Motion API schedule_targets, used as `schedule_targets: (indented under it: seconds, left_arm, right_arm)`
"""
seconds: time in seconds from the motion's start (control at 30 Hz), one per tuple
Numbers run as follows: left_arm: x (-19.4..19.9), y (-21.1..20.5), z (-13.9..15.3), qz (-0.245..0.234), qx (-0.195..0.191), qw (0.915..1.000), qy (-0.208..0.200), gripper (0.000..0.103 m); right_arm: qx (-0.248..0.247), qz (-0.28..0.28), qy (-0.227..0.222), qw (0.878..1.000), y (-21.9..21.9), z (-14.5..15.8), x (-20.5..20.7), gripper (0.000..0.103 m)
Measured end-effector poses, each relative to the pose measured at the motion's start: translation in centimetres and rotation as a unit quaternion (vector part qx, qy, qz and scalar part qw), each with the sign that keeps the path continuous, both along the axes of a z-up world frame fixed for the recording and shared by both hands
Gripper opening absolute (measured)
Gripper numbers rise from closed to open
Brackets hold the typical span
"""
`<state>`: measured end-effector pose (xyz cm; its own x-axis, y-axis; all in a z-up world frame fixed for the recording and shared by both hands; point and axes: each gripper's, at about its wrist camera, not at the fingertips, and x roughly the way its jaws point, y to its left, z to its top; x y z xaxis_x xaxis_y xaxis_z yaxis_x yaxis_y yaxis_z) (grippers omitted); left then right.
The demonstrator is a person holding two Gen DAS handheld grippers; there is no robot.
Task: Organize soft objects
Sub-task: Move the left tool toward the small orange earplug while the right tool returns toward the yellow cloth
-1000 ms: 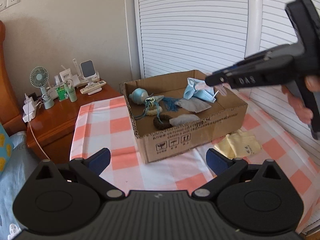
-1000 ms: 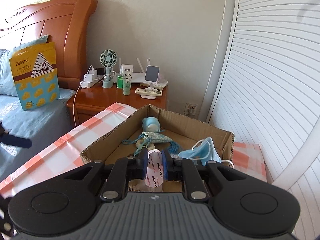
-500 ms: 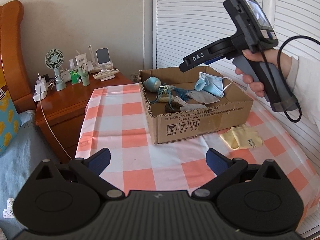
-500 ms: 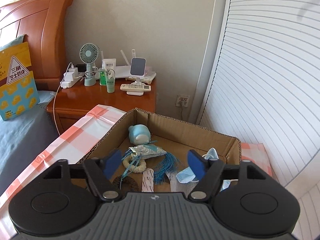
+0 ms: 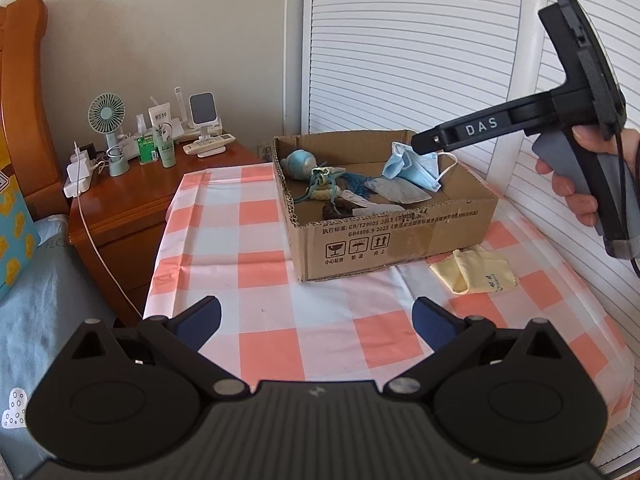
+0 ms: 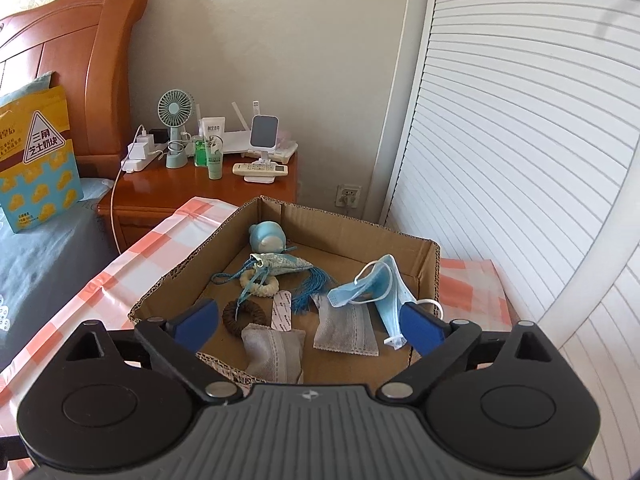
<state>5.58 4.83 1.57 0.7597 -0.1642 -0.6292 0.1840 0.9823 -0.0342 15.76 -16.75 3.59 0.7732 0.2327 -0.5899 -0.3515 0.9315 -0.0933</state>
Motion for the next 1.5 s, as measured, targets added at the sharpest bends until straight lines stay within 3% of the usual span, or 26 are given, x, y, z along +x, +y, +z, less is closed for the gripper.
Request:
schedule_targets:
  seconds: [0.5,0.87,1.1,1.3,1.5]
  left_arm:
    - [-0.8,-1.6,-0.8,-0.009,0.014,0.9997,0.018,0.101]
    - [0.6,-3.0,-2.5,-0.030,0.020,0.9984,0.043,0.101]
    - [2.3,-5.2,-4.5,-0.054,0.040,0.9955,0.067,0.101]
    - [4.5,-7.3,-5.9,-0.065,0.048,0.9926,0.090,0.101]
    - [6.5,-9.5,-6.9,-0.085,0.049,0.9915,0.085,0.101]
  right_arm:
    - [0.030,-0.069,0.040,0.996,-3.8,-5.8,-5.1,0.101]
    - [0.010,-0.119,0.072,0.990,-5.0,-11.8,-8.6,0.102]
    - [-0.029,-0.103,0.071,0.992,-4.3,-13.5,-10.3,0.102]
    - [0.000,-0.086,0.077,0.993,-5.3,-13.9,-10.5,0.103]
    - [0.001,-0.069,0.068,0.995,-5.7,-14.1,-10.9,0.103]
